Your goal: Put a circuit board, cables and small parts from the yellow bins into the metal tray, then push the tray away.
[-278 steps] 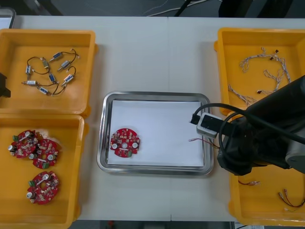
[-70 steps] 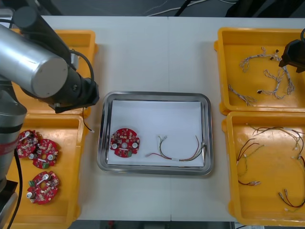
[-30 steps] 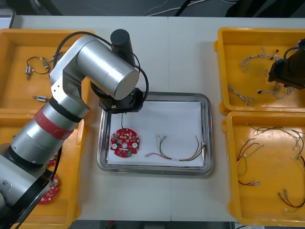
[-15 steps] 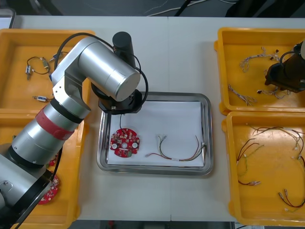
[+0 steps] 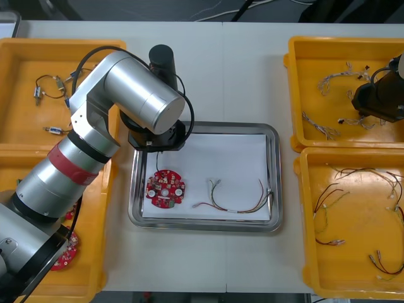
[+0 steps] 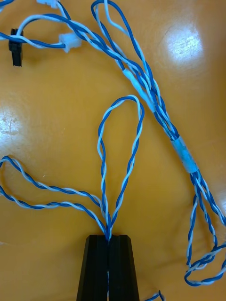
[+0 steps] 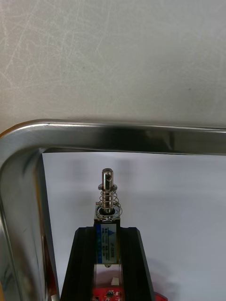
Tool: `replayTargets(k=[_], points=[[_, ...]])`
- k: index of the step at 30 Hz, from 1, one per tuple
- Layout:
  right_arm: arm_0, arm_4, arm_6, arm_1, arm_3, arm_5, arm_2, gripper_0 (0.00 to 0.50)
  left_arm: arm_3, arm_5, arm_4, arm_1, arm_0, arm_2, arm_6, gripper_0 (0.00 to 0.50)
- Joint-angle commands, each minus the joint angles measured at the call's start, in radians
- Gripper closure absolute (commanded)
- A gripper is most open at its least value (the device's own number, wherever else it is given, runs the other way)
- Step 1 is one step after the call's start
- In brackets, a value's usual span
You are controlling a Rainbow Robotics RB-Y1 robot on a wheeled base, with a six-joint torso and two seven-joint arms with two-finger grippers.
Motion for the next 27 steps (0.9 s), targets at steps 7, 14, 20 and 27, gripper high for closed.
replayTargets(k=[7,14,20,27], points=[[-0.022,0.011,0.044,-0.017,-0.119,0.073,0.002,0.5,0.007,-0.027,-0.005,-0.021,-0.002,-0.015,-0.062,0.5],[-0.022,0.004,0.056,-0.043,-0.239,0.214,-0.04,0.5,0.007,-0.028,-0.008,-0.019,0.0,-0.015,-0.064,0.5],[-0.022,-0.004,0.064,-0.055,-0.325,0.329,-0.078,0.5,0.005,-0.03,-0.007,-0.019,0.001,-0.015,-0.066,0.118],[-0.022,-0.013,0.064,-0.069,-0.454,0.482,-0.112,0.5,0.002,-0.028,-0.005,-0.019,0.0,-0.012,-0.066,0.0]])
